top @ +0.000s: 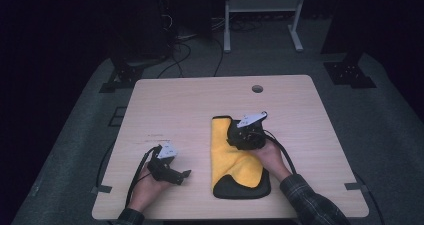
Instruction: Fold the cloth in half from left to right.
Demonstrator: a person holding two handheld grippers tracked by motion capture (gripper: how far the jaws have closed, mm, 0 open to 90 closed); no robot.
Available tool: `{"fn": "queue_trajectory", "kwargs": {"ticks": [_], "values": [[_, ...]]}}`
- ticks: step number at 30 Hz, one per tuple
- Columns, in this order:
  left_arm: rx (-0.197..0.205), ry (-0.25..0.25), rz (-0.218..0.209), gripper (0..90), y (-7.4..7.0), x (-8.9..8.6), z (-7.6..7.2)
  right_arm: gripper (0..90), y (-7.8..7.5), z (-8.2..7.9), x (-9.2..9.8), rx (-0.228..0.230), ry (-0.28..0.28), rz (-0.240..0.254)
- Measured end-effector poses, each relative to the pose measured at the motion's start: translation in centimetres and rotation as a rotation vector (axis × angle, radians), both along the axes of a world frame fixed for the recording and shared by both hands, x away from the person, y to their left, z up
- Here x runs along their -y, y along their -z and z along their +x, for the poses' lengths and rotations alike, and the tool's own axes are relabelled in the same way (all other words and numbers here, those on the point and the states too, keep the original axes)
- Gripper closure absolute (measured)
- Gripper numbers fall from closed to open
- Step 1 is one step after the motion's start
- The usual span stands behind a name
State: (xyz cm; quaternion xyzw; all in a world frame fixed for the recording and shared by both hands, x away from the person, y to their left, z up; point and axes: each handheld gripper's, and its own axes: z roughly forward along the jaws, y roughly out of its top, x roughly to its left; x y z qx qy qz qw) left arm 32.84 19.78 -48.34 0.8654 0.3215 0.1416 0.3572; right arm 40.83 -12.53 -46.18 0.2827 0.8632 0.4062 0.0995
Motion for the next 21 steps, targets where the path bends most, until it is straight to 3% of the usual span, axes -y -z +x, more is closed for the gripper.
{"fn": "queue_trajectory", "kwargs": {"ticks": [4,7,11,21], "values": [[0.0,0.0,0.0,0.0,0.0,0.0,0.0,61.2,0.8,0.1,-0.4,0.0,-0.002,-0.052],[0.0,0.0,0.0,0.0,0.0,0.0,0.0,72.5,0.9,-0.1,-0.6,0.04,0.005,-0.086],[0.0,0.0,0.0,0.0,0.0,0.0,0.0,80.7,0.7,-0.1,-0.4,0.045,0.007,-0.083],[0.002,0.001,0.002,0.0,0.0,0.0,0.0,82.1,-1.7,0.8,1.8,0.055,0.049,-0.013]]}}
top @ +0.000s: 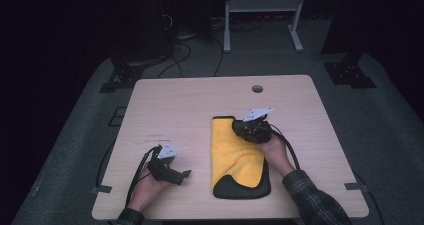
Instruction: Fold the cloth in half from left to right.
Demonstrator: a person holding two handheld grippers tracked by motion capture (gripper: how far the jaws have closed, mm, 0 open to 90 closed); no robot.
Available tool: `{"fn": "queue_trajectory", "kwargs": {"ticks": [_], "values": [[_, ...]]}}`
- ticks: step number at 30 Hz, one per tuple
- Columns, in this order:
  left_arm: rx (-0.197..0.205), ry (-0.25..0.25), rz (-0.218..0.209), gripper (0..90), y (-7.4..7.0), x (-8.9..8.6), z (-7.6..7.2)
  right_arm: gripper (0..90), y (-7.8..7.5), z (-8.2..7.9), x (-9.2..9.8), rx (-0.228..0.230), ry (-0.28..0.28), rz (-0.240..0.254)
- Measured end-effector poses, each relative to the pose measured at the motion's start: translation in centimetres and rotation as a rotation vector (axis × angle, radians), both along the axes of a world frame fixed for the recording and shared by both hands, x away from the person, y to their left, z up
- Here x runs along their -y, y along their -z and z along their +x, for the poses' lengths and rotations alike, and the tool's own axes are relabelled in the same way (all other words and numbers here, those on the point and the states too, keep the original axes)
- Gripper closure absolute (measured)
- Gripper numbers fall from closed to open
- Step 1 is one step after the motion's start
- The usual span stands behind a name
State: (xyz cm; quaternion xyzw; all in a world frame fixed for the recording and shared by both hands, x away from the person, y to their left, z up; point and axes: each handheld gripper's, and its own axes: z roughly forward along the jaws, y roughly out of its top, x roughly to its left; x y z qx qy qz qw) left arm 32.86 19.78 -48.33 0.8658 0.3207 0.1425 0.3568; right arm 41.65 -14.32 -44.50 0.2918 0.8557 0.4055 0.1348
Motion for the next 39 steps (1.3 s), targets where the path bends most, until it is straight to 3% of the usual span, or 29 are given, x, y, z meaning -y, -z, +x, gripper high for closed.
{"fn": "queue_trajectory", "kwargs": {"ticks": [7,12,19,24,28,31,34,39], "values": [[-0.001,-0.001,-0.002,0.0,0.0,0.0,0.0,82.3,-0.6,1.6,1.8,-0.008,0.046,0.046],[0.0,-0.001,-0.003,0.0,0.0,0.0,0.0,82.3,-0.9,2.9,3.4,-0.016,0.112,0.073],[0.001,-0.001,-0.004,0.0,0.0,0.0,0.0,82.3,-0.3,5.0,5.7,-0.064,0.22,0.057],[0.001,-0.002,-0.004,0.0,0.0,0.0,0.0,82.2,0.9,5.9,6.3,-0.097,0.26,0.036],[0.001,-0.002,-0.004,0.0,0.0,0.0,0.0,80.6,1.8,6.3,6.1,-0.088,0.275,-0.004],[0.001,-0.002,-0.004,0.0,0.0,0.0,0.0,74.8,2.1,6.4,6.3,-0.052,0.32,-0.042],[0.001,-0.002,-0.004,0.0,0.0,0.0,0.0,72.8,1.7,6.4,7.1,-0.038,0.342,-0.027],[0.001,-0.002,-0.004,0.0,0.0,0.0,0.0,70.3,1.1,5.7,7.9,-0.032,0.322,-0.003]]}}
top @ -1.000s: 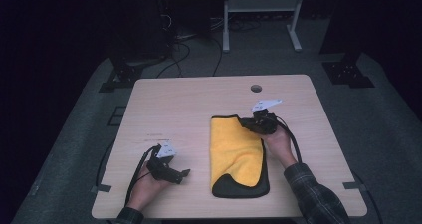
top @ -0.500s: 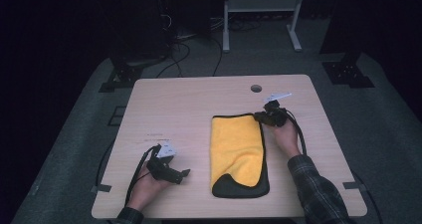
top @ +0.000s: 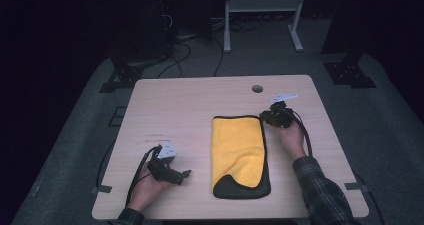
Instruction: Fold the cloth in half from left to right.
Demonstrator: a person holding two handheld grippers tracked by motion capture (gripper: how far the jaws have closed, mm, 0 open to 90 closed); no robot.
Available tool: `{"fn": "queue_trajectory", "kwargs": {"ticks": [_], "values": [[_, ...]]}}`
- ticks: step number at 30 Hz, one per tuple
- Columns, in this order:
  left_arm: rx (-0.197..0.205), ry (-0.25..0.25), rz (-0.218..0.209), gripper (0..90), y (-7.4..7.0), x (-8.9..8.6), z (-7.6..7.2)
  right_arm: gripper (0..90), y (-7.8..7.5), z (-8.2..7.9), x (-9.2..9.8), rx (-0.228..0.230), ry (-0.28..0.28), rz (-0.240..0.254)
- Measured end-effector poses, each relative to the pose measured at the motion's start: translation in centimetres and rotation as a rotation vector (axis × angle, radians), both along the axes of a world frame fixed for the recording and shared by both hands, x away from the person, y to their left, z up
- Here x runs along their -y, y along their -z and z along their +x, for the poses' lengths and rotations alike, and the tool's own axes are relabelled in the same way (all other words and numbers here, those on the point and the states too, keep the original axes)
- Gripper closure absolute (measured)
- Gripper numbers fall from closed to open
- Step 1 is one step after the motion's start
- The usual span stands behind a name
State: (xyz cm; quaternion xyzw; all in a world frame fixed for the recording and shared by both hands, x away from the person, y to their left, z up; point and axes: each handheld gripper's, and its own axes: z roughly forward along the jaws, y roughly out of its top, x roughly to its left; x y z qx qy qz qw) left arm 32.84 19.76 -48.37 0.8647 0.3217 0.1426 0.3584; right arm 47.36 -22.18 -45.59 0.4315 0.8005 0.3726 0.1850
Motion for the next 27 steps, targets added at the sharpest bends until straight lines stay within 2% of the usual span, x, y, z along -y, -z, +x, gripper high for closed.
{"fn": "queue_trajectory", "kwargs": {"ticks": [5,16,19,20,23,24,27], "values": [[0.0,0.0,-0.001,0.0,0.0,0.0,0.0,65.8,-0.9,-1.5,0.4,-0.011,-0.051,0.061],[-0.002,0.0,0.002,0.0,0.0,0.0,0.0,64.9,-2.3,-6.7,0.3,0.007,-0.155,0.061],[-0.002,0.0,0.002,0.0,0.0,0.0,0.0,64.9,-2.4,-7.5,0.5,0.012,-0.17,0.07],[-0.002,0.0,0.002,0.0,0.0,0.0,0.0,64.7,-2.6,-8.6,0.6,0.011,-0.187,0.072],[-0.002,0.0,0.002,0.0,0.0,0.0,0.0,64.7,-2.7,-9.5,0.8,0.012,-0.199,0.078],[-0.002,0.001,0.002,0.0,0.0,0.0,0.0,64.7,-2.9,-10.5,1.0,0.009,-0.216,0.089],[-0.002,0.0,0.002,0.0,0.0,0.0,0.0,64.7,-2.9,-11.7,1.0,0.007,-0.236,0.098]]}}
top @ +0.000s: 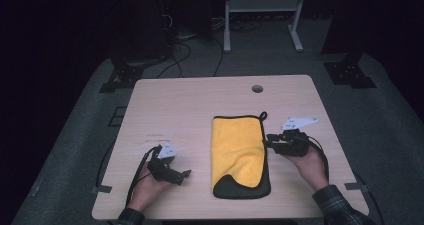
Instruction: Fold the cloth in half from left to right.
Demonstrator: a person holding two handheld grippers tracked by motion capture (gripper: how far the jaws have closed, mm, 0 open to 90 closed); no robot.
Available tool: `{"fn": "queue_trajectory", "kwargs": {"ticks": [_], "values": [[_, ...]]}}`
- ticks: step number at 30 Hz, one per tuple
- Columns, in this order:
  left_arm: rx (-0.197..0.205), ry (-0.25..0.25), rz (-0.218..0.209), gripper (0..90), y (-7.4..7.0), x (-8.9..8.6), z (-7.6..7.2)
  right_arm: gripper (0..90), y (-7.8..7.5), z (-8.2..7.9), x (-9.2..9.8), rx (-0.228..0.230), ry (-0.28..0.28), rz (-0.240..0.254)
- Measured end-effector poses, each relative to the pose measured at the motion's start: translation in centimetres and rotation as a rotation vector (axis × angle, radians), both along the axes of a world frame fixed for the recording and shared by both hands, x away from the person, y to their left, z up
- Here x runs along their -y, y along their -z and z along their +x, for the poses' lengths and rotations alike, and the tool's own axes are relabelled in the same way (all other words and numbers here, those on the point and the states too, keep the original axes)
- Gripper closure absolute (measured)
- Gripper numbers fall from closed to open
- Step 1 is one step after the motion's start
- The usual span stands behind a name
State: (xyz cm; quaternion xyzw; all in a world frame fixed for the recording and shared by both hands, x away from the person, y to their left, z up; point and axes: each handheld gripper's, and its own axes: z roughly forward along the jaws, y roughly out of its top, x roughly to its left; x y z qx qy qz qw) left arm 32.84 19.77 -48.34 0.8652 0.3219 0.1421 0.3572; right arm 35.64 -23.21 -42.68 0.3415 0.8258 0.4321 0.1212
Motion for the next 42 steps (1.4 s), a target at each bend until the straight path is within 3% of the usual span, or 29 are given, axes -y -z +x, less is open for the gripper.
{"fn": "queue_trajectory", "kwargs": {"ticks": [4,9,19,27,35,38,42], "values": [[0.002,0.002,0.001,0.0,0.0,0.0,0.0,63.4,0.3,-2.0,-0.3,-0.013,-0.042,-0.006],[0.002,-0.001,-0.003,0.0,0.0,0.0,0.0,62.3,1.2,-4.3,-0.8,-0.025,-0.087,-0.052],[0.002,-0.001,-0.003,0.0,0.0,0.0,0.0,61.7,2.6,-7.3,-2.5,-0.063,-0.184,-0.103],[0.002,-0.001,-0.003,0.0,0.0,0.0,0.0,57.6,3.9,-8.1,-4.5,-0.076,-0.254,-0.177],[0.002,-0.001,-0.003,0.0,0.0,0.0,0.0,54.5,4.1,-8.4,-4.6,-0.085,-0.269,-0.197],[0.002,-0.001,-0.003,0.0,0.0,0.0,0.0,64.2,4.0,-8.5,-4.7,-0.067,-0.265,-0.22],[0.002,-0.001,-0.003,0.0,0.0,0.0,0.0,75.9,3.7,-8.3,-4.3,-0.067,-0.255,-0.209]]}}
